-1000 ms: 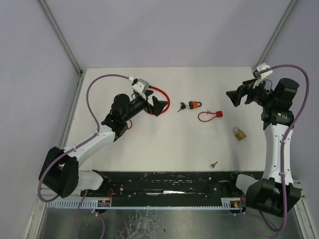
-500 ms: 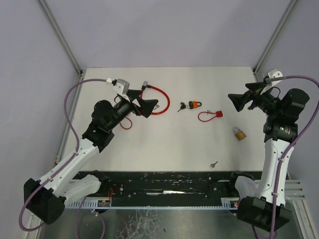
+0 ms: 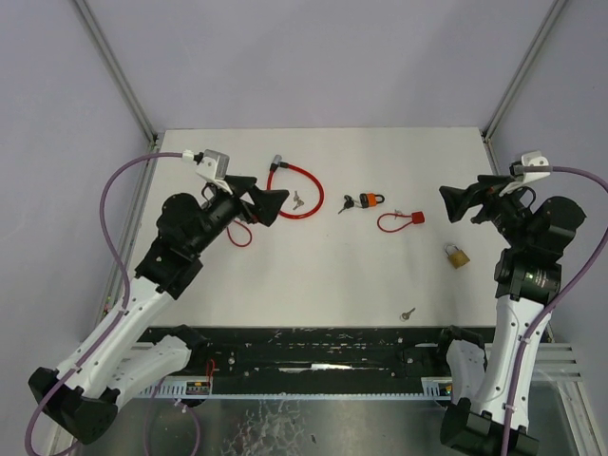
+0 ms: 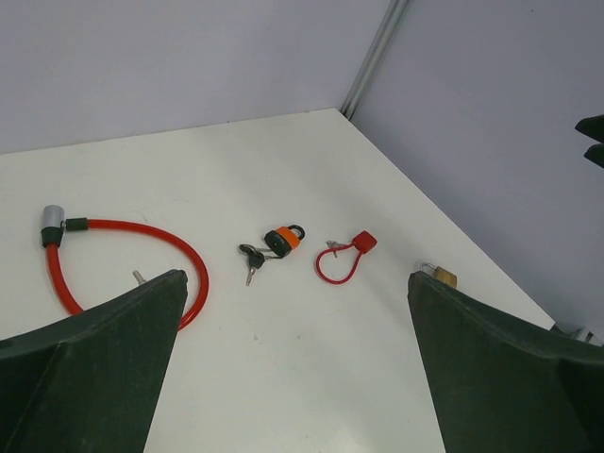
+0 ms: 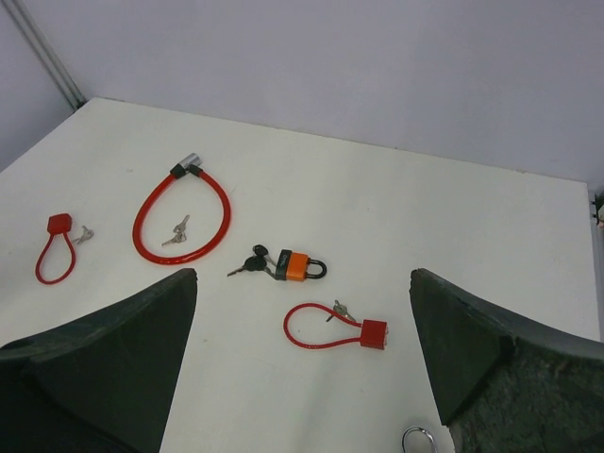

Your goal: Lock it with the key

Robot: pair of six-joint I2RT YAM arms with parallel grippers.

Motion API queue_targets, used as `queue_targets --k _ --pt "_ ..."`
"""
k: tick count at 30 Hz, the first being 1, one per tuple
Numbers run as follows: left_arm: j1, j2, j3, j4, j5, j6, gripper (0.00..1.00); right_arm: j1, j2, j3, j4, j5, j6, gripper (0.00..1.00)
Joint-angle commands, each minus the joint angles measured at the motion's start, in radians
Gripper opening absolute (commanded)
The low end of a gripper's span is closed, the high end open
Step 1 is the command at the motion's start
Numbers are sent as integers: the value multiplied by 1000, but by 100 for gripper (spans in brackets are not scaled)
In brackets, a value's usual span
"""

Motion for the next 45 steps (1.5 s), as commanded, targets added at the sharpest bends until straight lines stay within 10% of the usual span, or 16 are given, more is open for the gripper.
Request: queue_targets --k 1,45 --pt "-3 -35 69 -102 -58 16 100 -4 -21 -24 50 81 79 100" --pt "-4 -51 79 -145 -87 79 100 -5 -14 -6 65 80 66 100"
